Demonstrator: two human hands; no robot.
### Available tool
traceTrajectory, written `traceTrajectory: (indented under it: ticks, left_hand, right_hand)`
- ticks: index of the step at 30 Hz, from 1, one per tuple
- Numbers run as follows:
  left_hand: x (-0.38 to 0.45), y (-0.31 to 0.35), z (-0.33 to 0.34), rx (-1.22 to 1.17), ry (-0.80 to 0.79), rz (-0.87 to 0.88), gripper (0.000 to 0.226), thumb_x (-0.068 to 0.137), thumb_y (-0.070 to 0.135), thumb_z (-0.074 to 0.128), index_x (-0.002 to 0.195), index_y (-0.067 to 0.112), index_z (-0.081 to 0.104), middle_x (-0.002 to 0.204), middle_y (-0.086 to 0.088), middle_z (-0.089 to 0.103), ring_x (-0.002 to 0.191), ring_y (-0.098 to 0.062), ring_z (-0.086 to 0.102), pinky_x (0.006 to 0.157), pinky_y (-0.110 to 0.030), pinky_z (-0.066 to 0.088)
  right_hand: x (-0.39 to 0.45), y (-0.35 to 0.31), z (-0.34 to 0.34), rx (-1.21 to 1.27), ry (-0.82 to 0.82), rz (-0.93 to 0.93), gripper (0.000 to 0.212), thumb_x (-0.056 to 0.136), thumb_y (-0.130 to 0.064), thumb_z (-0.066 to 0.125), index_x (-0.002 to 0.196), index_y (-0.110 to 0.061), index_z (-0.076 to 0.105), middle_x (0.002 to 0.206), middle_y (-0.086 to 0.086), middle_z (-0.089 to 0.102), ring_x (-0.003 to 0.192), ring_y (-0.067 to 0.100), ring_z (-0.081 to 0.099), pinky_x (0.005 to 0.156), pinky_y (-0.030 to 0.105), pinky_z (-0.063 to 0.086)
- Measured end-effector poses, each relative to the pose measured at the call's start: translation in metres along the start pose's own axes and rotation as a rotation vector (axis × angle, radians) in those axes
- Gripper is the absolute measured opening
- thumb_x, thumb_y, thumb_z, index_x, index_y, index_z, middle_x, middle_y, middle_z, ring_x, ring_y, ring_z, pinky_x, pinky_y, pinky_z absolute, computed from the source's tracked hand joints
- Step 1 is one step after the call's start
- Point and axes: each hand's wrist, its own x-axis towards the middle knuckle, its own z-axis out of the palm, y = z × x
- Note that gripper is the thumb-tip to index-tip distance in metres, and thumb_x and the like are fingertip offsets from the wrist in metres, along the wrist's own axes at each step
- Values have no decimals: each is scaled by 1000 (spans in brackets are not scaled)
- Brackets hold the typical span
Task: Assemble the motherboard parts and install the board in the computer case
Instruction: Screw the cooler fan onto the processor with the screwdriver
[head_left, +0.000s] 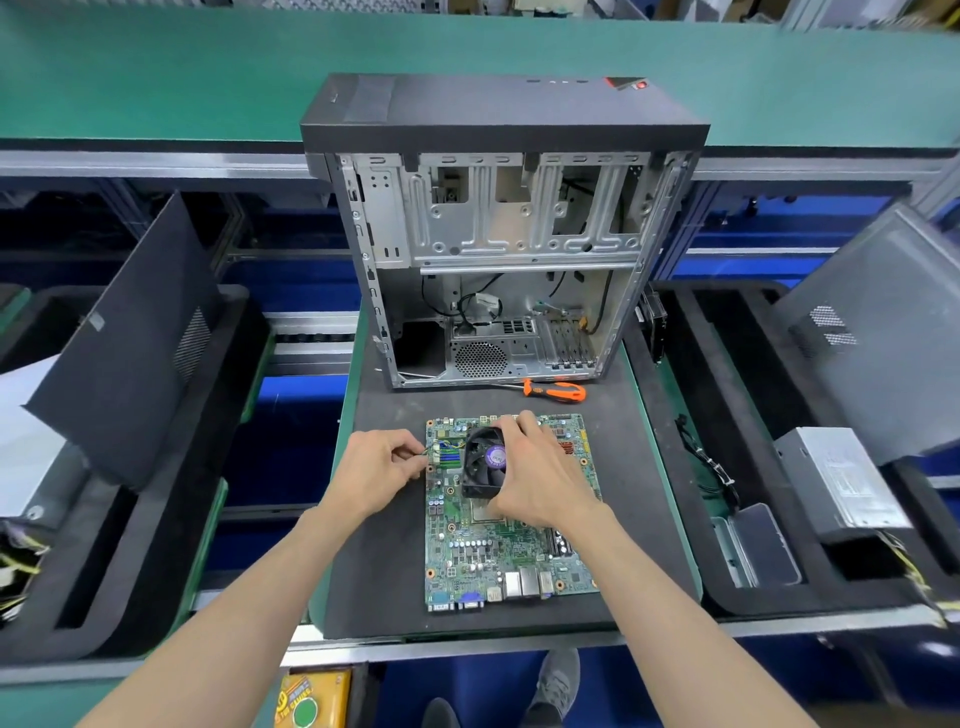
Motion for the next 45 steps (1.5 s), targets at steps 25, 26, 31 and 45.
traceTrajectory:
  ticks: [25,26,31,45]
  left_hand:
    - [-5,-11,14,90,31,31,11,76,17,85,86,15,81,80,14,68,75,0,60,70,0,36]
    - [-6,-12,14,82,34,24,12,76,15,85,86,15,80,79,14,69,75,-1,61,71,1,36]
    - [-6,-14,14,-5,1,-35,12,73,10,87,79,17,79,75,15,71,73,0,66,67,-1,41]
    - [0,-19,21,36,-23,-27,14,72,14,87,72,23,76,67,21,67,75,12,60,62,-3,38]
  right_hand:
    - [-2,-2,5,-50,-7,-14,89,62,-35,84,136,-21,36,128,1,39,112,26,43,67,36,42]
    - [-2,-2,5,-51,-11,-17,90,62,-35,84,137,-22,36,129,2,39,113,27,44,68,36,43]
    - [-5,-3,5,-39,-15,-31,90,61,-32,84,137,-24,36,130,0,37,113,25,42,67,34,41]
    - [-5,-4,5,-53,-2,-45,86,63,-31,83,135,-24,37,129,0,37,112,24,41,63,33,40]
